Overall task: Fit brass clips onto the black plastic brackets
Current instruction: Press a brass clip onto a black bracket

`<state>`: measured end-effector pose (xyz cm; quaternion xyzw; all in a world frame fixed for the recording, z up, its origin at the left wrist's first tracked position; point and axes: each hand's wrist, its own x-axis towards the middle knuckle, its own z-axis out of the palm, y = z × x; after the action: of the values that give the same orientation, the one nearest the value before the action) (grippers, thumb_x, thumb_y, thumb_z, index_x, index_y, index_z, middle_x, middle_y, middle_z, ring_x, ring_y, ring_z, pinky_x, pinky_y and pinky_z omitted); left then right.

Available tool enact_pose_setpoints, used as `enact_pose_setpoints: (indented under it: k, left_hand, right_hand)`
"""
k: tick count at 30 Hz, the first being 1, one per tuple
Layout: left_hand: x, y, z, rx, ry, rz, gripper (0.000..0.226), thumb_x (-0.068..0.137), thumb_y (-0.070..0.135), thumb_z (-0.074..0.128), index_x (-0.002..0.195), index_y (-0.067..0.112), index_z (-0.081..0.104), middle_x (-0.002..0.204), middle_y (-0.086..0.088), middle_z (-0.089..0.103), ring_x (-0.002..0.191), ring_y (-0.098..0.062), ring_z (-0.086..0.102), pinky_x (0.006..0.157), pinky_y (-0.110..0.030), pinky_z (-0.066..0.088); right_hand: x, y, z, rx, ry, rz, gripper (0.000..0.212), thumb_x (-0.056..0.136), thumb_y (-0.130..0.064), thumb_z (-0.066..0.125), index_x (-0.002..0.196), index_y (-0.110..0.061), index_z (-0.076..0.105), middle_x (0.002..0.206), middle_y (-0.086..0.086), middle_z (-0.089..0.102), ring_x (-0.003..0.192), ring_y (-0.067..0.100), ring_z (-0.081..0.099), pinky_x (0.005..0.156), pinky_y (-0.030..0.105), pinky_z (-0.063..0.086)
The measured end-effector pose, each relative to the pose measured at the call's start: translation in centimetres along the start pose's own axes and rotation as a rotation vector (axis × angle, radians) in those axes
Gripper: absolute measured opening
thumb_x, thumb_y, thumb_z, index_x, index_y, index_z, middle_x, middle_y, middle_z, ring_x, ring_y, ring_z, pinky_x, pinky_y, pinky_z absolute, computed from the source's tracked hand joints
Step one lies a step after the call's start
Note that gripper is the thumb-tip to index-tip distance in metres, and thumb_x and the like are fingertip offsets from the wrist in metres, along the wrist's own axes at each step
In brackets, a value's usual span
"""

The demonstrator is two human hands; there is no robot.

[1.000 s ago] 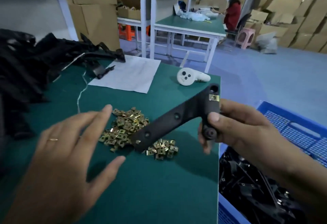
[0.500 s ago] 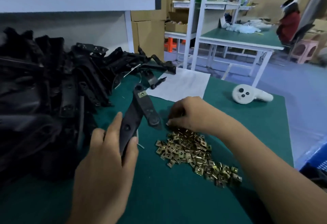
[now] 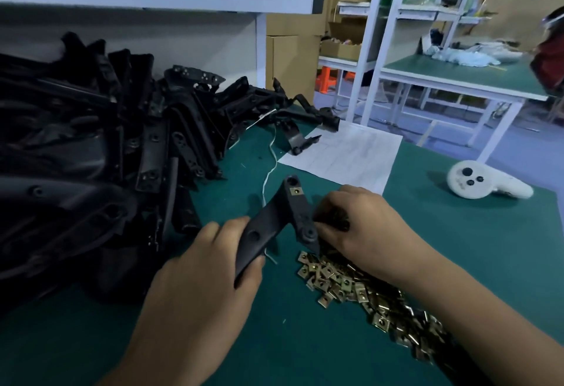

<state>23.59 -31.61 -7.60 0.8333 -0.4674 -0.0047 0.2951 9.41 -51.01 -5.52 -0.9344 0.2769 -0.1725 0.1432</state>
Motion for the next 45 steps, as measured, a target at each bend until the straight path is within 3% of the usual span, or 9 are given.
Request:
enact_pose_setpoints:
  k: [5, 9, 12, 15, 18, 22, 30, 37, 45]
  left_hand:
    - [0.2, -0.6, -0.5, -0.003, 0.006, 0.068, 0.062, 0.093, 0.07, 0.042, 0.146, 0.061, 0.011, 0.124, 0.036, 0.04, 0.097, 0.004, 0.061, 0.079, -0.021, 0.053]
    - [0.2, -1.2, -0.9, 0.057, 0.062, 0.073, 0.064, 0.093, 0.07, 0.04, 0.15, 0.057, 0.014, 0.12, 0.032, 0.042, 0.086, 0.003, 0.063, 0.068, -0.015, 0.05]
    - [0.1, -1.1, -0.9, 0.068, 0.052, 0.059, 0.064, 0.091, 0.072, 0.039, 0.15, 0.057, 0.016, 0.12, 0.032, 0.042, 0.086, 0.003, 0.063, 0.067, -0.015, 0.049]
    - [0.3, -1.2, -0.6, 0.1, 0.055, 0.046, 0.065, 0.09, 0.072, 0.036, 0.148, 0.059, 0.008, 0.118, 0.031, 0.04, 0.084, 0.002, 0.063, 0.067, -0.017, 0.051]
    - [0.7, -1.5, -0.3, 0.13, 0.038, 0.011, 0.065, 0.092, 0.072, 0.035, 0.145, 0.059, 0.0, 0.116, 0.031, 0.037, 0.081, 0.004, 0.06, 0.061, -0.014, 0.045]
    - [0.8, -1.6, -0.4, 0.124, 0.065, -0.006, 0.067, 0.091, 0.072, 0.034, 0.147, 0.057, 0.0, 0.116, 0.03, 0.039, 0.083, 0.002, 0.061, 0.065, -0.016, 0.048]
    - [0.6, -1.6, -0.5, 0.081, 0.079, -0.005, 0.064, 0.092, 0.072, 0.036, 0.145, 0.062, 0.0, 0.117, 0.03, 0.04, 0.08, 0.003, 0.059, 0.063, -0.014, 0.044]
    - [0.4, -1.1, -1.0, 0.025, 0.097, -0.026, 0.065, 0.089, 0.073, 0.031, 0.146, 0.065, 0.002, 0.116, 0.032, 0.037, 0.077, 0.005, 0.055, 0.061, -0.012, 0.039]
    - [0.1, -0.9, -1.4, -0.003, 0.12, -0.013, 0.07, 0.082, 0.075, 0.023, 0.149, 0.062, 0.005, 0.112, 0.029, 0.038, 0.081, 0.0, 0.059, 0.068, -0.021, 0.05]
  right_hand:
    - [-0.4, -0.7, 0.2, 0.027, -0.017, -0.084, 0.013, 0.096, -0.03, 0.068, 0.1, -0.021, 0.058, 0.097, -0.006, 0.061, 0.098, 0.021, 0.056, 0.089, 0.041, 0.047]
    - [-0.5, -1.1, 0.6, 0.086, -0.013, -0.095, 0.017, 0.098, -0.025, 0.066, 0.107, -0.027, 0.052, 0.1, -0.007, 0.063, 0.098, 0.018, 0.059, 0.087, 0.038, 0.049]
    - [-0.5, -1.5, 0.4, 0.507, 0.15, -0.015, 0.021, 0.097, -0.009, 0.07, 0.102, -0.024, 0.056, 0.094, -0.006, 0.068, 0.091, 0.012, 0.07, 0.079, 0.031, 0.053]
    - [-0.4, -1.2, 0.0, 0.89, 0.183, 0.055, 0.018, 0.089, -0.002, 0.079, 0.092, -0.011, 0.063, 0.086, 0.016, 0.069, 0.083, 0.024, 0.074, 0.081, 0.051, 0.057]
    - [-0.4, -1.1, 0.1, 0.929, 0.164, 0.084, 0.014, 0.081, -0.012, 0.086, 0.087, -0.016, 0.074, 0.086, 0.024, 0.065, 0.077, 0.02, 0.063, 0.08, 0.038, 0.057]
    - [-0.6, -1.6, 0.2, 1.037, 0.077, 0.054, 0.019, 0.079, -0.021, 0.084, 0.098, -0.02, 0.082, 0.075, 0.007, 0.072, 0.073, 0.018, 0.069, 0.08, 0.027, 0.059]
    - [-0.5, -1.8, -0.1, 1.035, 0.231, 0.116, 0.024, 0.077, -0.019, 0.087, 0.088, -0.009, 0.068, 0.075, 0.016, 0.069, 0.059, 0.024, 0.069, 0.066, 0.027, 0.057]
    - [-0.6, -2.3, 0.0, 1.304, 0.047, 0.082, 0.022, 0.08, -0.019, 0.079, 0.099, -0.009, 0.081, 0.088, 0.015, 0.076, 0.076, 0.023, 0.075, 0.078, 0.03, 0.061]
    - [-0.5, -2.5, -0.4, 1.424, -0.074, 0.112, 0.02, 0.078, -0.012, 0.08, 0.095, -0.002, 0.077, 0.084, 0.019, 0.074, 0.074, 0.029, 0.076, 0.067, 0.034, 0.063]
